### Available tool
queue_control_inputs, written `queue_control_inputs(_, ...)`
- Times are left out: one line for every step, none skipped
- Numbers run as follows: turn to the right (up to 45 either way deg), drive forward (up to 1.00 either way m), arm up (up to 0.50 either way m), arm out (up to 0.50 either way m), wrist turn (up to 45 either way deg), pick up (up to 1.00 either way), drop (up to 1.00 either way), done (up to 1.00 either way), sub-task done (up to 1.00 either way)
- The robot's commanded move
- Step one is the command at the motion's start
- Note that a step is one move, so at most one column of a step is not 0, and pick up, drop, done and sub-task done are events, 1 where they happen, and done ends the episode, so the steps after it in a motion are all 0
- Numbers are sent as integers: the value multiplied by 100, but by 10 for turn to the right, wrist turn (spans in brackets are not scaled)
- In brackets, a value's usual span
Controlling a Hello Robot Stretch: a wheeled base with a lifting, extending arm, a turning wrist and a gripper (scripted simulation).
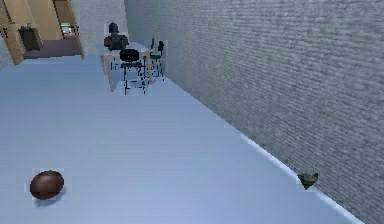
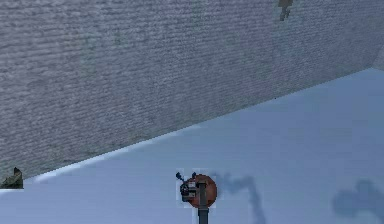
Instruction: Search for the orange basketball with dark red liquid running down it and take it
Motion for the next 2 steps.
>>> queue_control_inputs(0, 0, 0, 0, 210, 0, 0, 0, 0)
queue_control_inputs(0, 0, -30, 0, 0, 0, 0, 0, 0)
